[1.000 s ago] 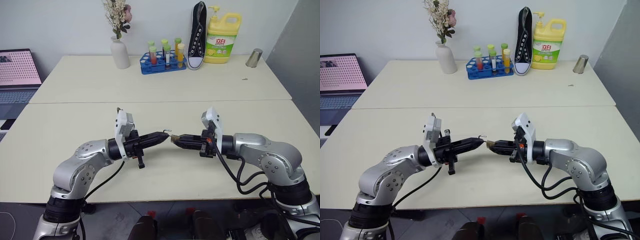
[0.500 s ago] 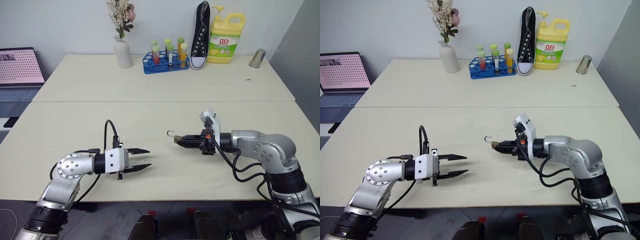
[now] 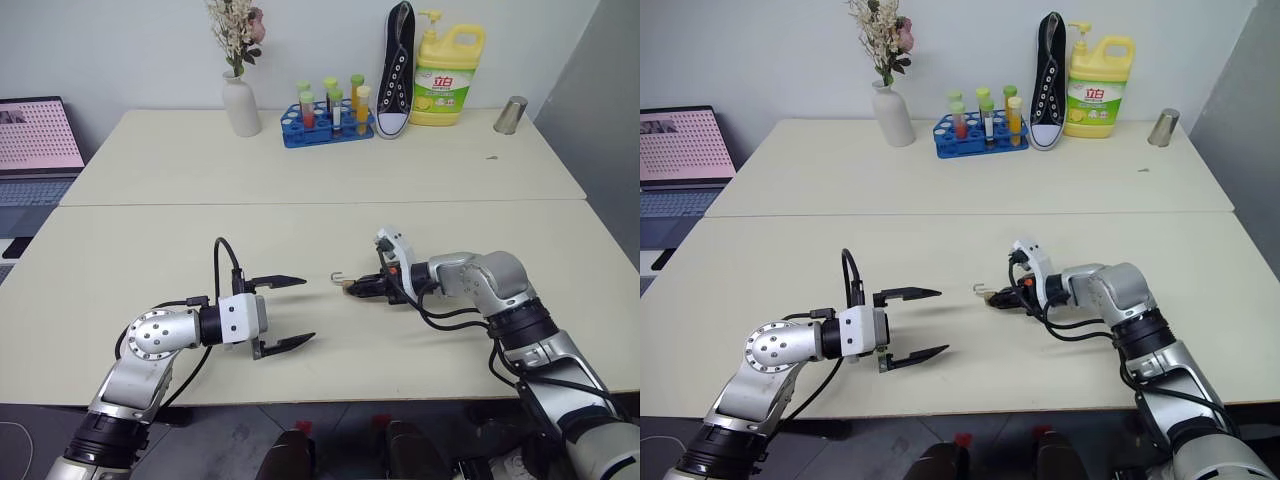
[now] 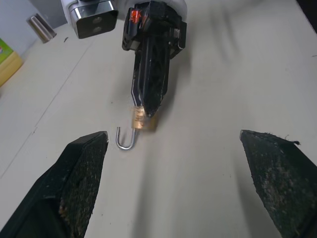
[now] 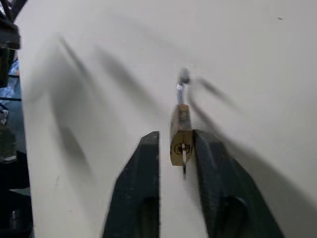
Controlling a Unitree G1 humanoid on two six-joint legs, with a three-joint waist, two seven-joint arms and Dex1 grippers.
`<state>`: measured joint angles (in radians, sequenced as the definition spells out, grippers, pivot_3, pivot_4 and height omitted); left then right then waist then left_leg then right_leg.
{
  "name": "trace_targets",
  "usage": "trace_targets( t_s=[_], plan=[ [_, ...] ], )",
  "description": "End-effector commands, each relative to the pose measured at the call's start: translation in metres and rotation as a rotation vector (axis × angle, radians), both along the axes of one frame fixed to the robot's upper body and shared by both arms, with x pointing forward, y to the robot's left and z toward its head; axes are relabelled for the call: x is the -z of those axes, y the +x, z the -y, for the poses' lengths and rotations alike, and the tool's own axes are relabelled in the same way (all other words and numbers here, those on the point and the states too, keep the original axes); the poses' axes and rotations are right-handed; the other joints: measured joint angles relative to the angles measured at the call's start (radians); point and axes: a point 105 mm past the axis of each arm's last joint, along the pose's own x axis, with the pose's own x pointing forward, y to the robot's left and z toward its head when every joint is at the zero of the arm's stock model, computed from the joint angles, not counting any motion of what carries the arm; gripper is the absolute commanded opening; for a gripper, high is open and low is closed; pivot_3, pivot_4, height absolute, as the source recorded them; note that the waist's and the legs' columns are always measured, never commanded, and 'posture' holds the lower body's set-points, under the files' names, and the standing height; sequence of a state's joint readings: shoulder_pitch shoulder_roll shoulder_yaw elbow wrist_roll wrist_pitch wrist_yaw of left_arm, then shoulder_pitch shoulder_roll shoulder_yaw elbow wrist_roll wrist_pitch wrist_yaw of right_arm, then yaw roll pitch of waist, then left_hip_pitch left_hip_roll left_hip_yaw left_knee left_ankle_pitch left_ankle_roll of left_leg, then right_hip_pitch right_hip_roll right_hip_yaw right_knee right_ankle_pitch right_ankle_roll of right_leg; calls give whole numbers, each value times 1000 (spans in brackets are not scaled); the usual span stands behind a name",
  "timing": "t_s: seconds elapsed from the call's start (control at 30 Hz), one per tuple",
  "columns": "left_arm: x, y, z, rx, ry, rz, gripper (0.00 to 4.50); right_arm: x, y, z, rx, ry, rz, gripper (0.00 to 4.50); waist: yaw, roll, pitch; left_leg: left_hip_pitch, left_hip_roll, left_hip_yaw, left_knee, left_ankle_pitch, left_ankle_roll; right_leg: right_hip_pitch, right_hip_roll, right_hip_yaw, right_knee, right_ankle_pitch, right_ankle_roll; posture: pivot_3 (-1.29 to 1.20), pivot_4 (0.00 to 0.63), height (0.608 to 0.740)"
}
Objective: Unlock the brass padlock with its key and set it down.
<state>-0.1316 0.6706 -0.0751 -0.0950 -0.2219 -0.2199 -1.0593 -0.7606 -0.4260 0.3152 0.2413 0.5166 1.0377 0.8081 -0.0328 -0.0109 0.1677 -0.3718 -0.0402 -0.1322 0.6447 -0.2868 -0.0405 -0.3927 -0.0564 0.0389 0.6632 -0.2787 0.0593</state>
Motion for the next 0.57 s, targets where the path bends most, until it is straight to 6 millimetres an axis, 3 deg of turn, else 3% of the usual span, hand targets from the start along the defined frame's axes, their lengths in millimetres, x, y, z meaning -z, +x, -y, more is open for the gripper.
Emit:
trace_targets(
  t_s=[0.03,0.13,0.2,0.3,0.43,0.57],
  plan=[
    [-15,10,2,-64,-75,-16,4500,-11,3,16,-13,-39,87,2654,1,0,0,-1,0,0,0,0,0,-1,0,0,0,0,0,0,150,740],
    [-15,17,-3,-125,-102,-101,4500,-12,0,38,-28,-132,216,3697,5,0,0,-3,0,-2,2,0,0,-2,-1,-2,0,0,0,0,150,740],
    [-12,22,-9,-179,-65,-141,4500,-28,-10,44,-58,-131,337,4405,3,0,0,-4,0,-2,1,0,0,-2,-1,-2,0,0,0,0,150,740],
    [-16,26,-13,-221,-65,-134,4500,-39,-23,48,-86,-125,416,4458,-3,0,0,-9,-1,0,1,0,0,-9,0,-1,2,0,0,0,150,740],
    [-11,16,-16,-181,-18,-213,4500,-43,-51,67,-91,-198,516,4458,-1,0,0,-11,0,0,1,0,-1,-12,1,0,3,0,0,0,150,740],
    [-12,15,-18,-159,-26,-264,4500,-51,-68,65,-92,-155,540,4458,-1,0,0,-11,0,1,2,0,0,-12,0,1,3,0,0,0,150,740]
  ],
)
